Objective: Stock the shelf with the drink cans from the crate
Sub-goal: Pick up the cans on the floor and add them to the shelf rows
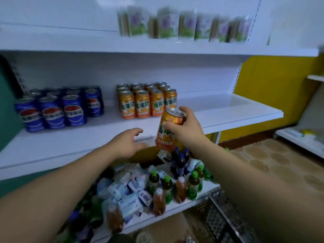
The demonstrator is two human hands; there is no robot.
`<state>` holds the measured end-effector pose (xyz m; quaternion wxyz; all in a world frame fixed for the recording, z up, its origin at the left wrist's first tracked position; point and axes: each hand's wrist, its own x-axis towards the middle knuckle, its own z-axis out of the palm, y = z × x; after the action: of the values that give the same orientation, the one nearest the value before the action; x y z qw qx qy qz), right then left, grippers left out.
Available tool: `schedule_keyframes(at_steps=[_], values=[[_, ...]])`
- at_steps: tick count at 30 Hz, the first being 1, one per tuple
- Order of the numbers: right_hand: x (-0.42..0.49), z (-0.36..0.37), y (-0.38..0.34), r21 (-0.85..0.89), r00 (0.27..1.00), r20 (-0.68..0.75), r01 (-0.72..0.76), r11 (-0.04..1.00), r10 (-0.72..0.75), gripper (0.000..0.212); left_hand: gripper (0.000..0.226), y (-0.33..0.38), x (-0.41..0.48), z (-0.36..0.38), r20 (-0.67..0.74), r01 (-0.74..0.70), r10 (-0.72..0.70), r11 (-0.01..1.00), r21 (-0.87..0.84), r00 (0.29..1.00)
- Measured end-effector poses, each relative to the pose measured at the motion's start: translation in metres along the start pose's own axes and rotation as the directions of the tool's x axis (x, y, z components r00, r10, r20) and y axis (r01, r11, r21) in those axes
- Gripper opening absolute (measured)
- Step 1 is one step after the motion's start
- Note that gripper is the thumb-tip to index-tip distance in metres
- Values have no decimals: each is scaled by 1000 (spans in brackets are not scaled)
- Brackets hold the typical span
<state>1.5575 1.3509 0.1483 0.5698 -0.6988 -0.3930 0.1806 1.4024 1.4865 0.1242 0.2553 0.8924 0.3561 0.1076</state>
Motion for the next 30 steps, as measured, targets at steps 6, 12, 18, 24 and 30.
schedule_keyframes(at_steps=[6, 12, 18, 24, 30], values=[[29, 47, -12, -45, 1000, 17, 1, 999, 0, 74, 75, -91, -8, -52, -18, 257, -265, 913, 316, 964], [73, 98, -13, -89, 997, 57, 50, 995, -45, 74, 80, -124, -3, -49, -79, 352, -359, 809, 470, 930], [106, 138, -8, -176, 988, 101, 135, 975, -119, 67, 82, -136, -2, -43, -123, 346, -329, 800, 490, 936], [129, 147, -11, -259, 988, 141, 102, 961, -67, 63, 82, -138, 0, -42, -128, 348, -328, 800, 488, 936], [133, 150, -10, -270, 988, 146, 91, 959, -52, 64, 82, -138, 3, -41, -144, 344, -314, 808, 479, 938]])
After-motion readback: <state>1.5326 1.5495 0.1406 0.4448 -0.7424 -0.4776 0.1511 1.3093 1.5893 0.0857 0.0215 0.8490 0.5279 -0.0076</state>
